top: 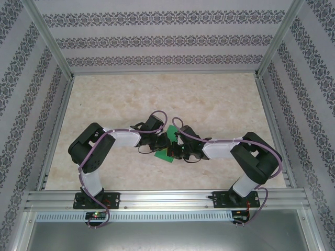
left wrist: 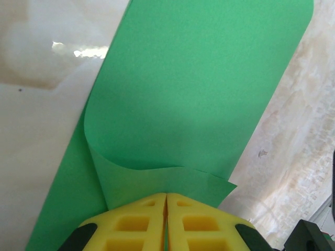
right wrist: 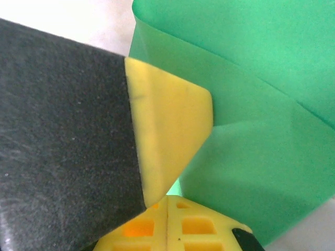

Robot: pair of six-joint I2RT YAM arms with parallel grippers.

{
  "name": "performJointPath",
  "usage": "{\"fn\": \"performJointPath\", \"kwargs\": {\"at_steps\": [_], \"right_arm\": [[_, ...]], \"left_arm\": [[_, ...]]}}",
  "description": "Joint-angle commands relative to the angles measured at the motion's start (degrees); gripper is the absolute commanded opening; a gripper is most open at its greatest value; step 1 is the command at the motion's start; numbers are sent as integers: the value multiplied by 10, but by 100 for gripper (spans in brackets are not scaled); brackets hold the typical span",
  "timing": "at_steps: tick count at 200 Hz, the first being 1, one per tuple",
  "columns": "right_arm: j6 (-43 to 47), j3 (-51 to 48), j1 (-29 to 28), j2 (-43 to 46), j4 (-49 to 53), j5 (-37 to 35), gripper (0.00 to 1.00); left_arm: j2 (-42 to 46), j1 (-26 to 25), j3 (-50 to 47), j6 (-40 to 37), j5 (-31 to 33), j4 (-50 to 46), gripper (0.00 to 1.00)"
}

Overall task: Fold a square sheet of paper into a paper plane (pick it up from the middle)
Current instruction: Fold the triangle a second time at the center of the table.

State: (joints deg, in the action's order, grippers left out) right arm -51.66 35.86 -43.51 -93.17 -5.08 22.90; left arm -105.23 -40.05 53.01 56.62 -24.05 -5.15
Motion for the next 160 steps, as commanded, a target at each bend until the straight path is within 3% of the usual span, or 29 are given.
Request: {"fn": "performJointPath", "kwargs": {"at_steps": [1, 62, 123, 160], "right_arm": [[-14, -18, -3, -10, -35, 17, 3], [-30, -35, -6, -53, -57, 27, 4], [-2, -9, -8, 50, 37, 3, 4], [-8, 0, -25, 27, 26, 12, 5]], "left_arm": [[-6, 0, -19, -10, 25, -38, 10], [-9, -1, -23, -12, 24, -38, 10], [-4, 0, -28, -11, 27, -40, 10], [-5, 0, -26, -12, 26, -41, 10]]}}
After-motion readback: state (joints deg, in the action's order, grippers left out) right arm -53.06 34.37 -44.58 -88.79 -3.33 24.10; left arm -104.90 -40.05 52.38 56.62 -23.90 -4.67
